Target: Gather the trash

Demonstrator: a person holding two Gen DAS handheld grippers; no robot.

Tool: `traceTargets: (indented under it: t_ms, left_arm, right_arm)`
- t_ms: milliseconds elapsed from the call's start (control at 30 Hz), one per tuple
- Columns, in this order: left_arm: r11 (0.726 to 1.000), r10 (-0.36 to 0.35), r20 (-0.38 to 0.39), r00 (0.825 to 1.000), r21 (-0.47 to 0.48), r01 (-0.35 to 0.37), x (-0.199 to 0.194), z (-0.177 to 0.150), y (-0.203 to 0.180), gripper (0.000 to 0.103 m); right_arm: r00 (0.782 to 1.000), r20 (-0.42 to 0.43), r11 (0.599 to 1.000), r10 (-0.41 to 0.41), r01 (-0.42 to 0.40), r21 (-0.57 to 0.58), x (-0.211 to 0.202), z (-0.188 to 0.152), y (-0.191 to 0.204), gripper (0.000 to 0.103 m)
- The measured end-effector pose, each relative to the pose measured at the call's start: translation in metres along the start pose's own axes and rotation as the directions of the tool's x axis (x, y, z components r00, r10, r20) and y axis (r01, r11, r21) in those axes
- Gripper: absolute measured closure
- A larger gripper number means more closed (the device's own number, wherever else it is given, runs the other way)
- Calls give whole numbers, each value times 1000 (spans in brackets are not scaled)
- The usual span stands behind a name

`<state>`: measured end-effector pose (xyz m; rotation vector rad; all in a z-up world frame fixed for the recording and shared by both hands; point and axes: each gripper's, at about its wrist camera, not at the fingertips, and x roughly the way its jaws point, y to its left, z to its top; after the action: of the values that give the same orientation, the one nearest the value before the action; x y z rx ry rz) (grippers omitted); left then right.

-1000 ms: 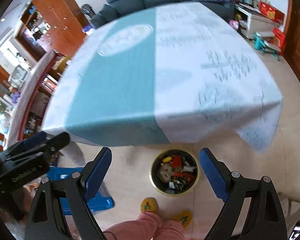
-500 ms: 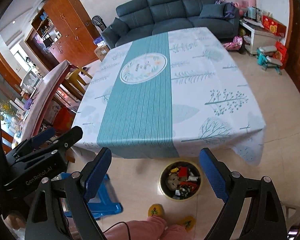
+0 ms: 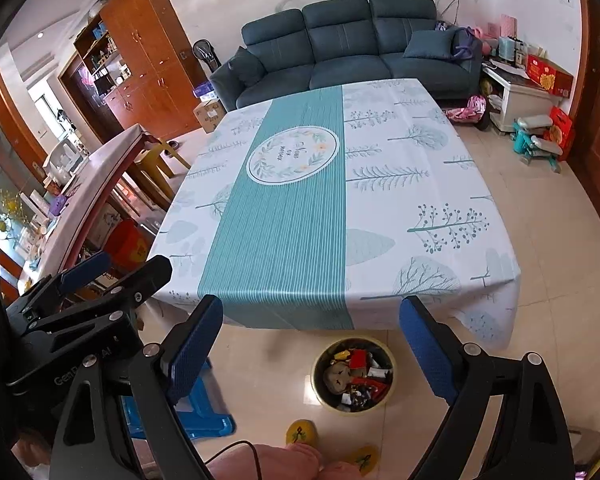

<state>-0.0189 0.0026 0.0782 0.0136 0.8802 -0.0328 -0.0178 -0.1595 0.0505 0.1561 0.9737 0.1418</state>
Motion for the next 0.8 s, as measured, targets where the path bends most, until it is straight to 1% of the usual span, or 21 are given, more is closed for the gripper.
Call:
traceTargets:
  t_ms: [200, 400, 800]
  left_arm:
    - [1000, 4, -14, 1000, -15, -5, 5, -3, 3, 21]
    - [1000, 11, -5, 1000, -19, -11, 7, -4, 6, 21]
    - [999, 21, -15, 1000, -24, -22, 12, -6, 7, 21]
  right_arm:
    - [1000, -3, 1000, -4, 4, -10, 6, -2, 0, 12]
    - [1000, 3, 1000, -4, 4, -17, 7, -1, 0, 12]
    - [1000, 0, 1000, -4, 4, -19, 8, -3, 2, 12]
